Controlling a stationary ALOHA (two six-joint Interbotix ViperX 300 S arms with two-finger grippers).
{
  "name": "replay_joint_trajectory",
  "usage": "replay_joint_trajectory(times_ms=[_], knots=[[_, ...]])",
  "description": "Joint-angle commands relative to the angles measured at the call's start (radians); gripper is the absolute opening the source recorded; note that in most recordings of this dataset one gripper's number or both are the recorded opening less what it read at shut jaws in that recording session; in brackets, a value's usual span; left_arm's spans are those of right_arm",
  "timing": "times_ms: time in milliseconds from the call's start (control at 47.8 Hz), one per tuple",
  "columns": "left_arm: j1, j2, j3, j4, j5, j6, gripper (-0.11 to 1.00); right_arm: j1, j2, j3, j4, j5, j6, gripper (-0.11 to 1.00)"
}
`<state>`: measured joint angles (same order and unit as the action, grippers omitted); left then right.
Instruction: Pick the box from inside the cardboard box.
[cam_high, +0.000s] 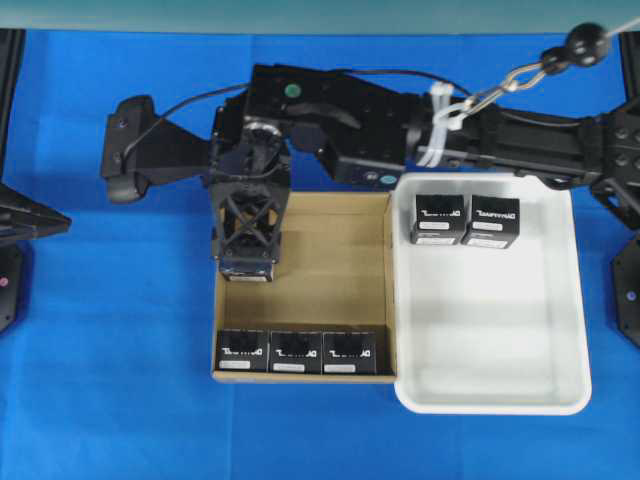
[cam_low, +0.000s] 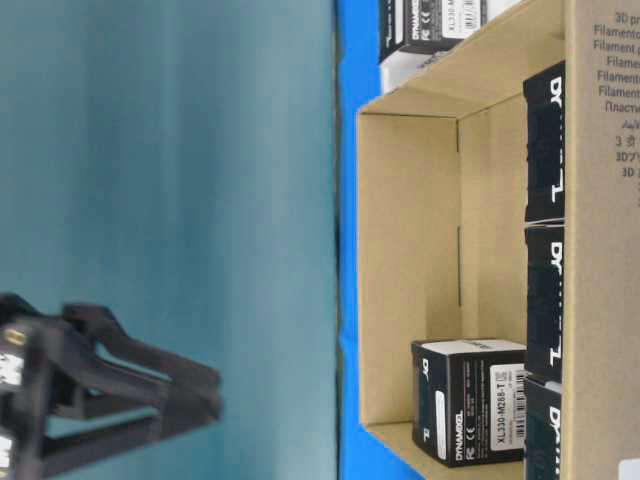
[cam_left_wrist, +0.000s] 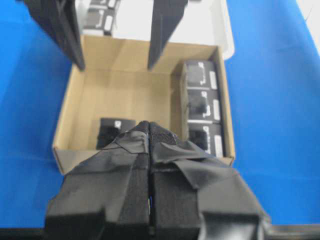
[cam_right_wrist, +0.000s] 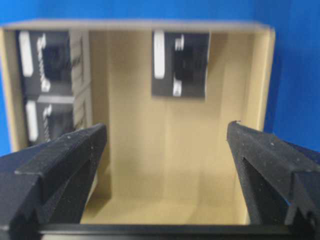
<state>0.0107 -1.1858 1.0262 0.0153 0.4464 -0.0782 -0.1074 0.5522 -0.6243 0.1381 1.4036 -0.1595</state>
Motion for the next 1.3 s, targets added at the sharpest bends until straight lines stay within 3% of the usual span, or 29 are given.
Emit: replay_joint_trajectory(times_ms=[0,293,649,1276], knots=[[-0.003,0.008,-0.029,0.003,-0.008,-0.002,-0.07,0.005,0.020,0.011,0.002,-0.026,-0.015,0.99],[-0.003,0.011,-0.032,0.003,-0.009,0.005,-0.07,0.012,0.051,0.124,0.014,-0.130,-0.057,0.99],[-0.003,0.012,-0.031,0.003,-0.009,0.008,-0.07,0.003,0.051,0.255,0.009,-0.293,-0.057,0.99],[-0.003,0.014,-0.028,0.002,-0.003,0.006,-0.07,0.002,0.110,0.285,0.012,-0.385,-0.052,0.99]])
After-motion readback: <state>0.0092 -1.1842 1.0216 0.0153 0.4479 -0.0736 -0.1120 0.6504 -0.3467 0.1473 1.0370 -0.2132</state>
